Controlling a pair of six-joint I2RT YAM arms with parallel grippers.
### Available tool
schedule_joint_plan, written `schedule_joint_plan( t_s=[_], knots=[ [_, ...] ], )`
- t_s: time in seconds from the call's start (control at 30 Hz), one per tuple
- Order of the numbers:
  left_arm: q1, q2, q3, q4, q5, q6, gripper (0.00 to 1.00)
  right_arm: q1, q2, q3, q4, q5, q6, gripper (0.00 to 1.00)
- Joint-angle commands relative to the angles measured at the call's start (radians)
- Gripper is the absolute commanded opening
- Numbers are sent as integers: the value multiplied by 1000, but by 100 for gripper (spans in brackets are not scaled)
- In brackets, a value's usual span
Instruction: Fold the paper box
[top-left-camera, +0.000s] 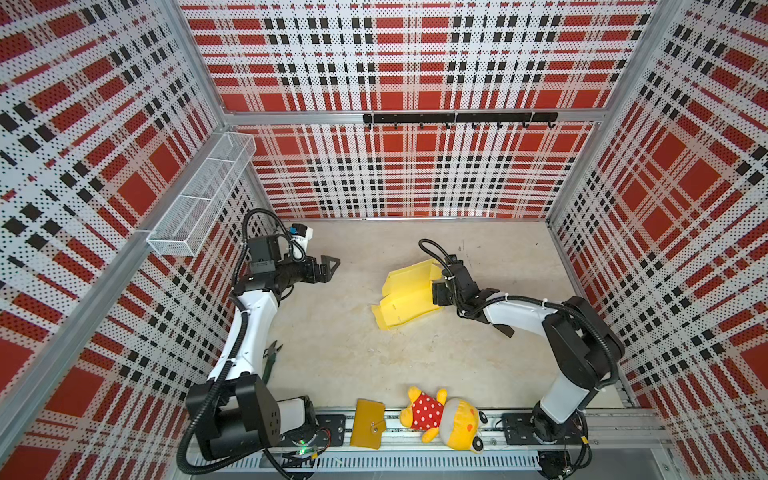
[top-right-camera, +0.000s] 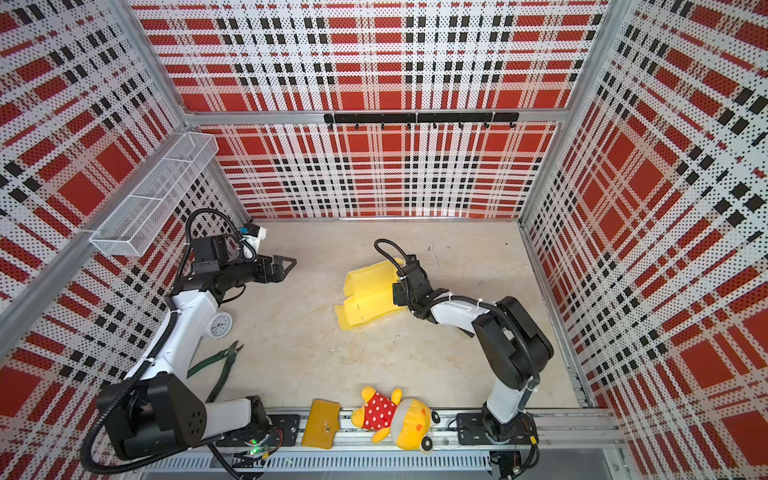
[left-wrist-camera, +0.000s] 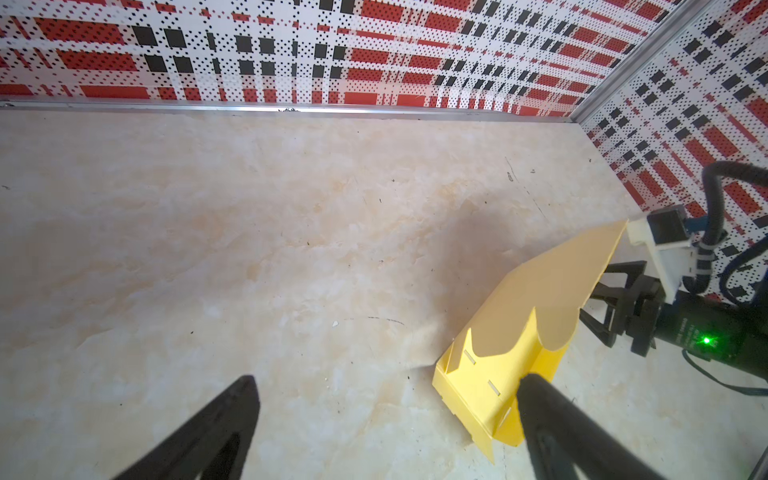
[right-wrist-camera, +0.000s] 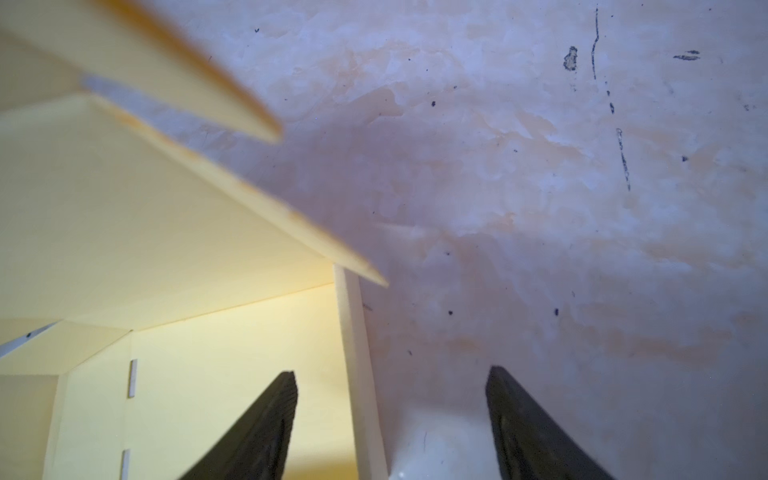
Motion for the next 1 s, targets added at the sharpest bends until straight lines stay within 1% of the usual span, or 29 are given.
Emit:
schedule_joint_plan(
  t_s=[0.0, 0.13, 0.3, 0.4, 0.63, 0.93, 0.97],
  knots=[
    [-2, -11, 30, -2, 8, 13, 99, -12, 71, 35, 84, -79, -76, 70],
    [2, -29, 20, -3, 10, 19, 99, -11, 129, 53, 117, -104, -72, 64],
    [2, -17, 21, -3, 15, 11, 99, -11, 173, 40, 168, -127, -25, 58],
    [1, -14, 24, -3, 23, -3, 99, -10, 177, 57, 164, -120, -25, 52],
    [4, -20, 13, 1, 25, -6, 99, -12, 170, 61, 145, -84, -32, 35],
    [-15, 4, 10, 12, 26, -3, 99, -12, 147, 63, 126, -63, -36, 17],
    [-20, 9, 11, 12, 23, -3, 99, -12, 146, 67, 121, -64, -36, 16]
  ],
)
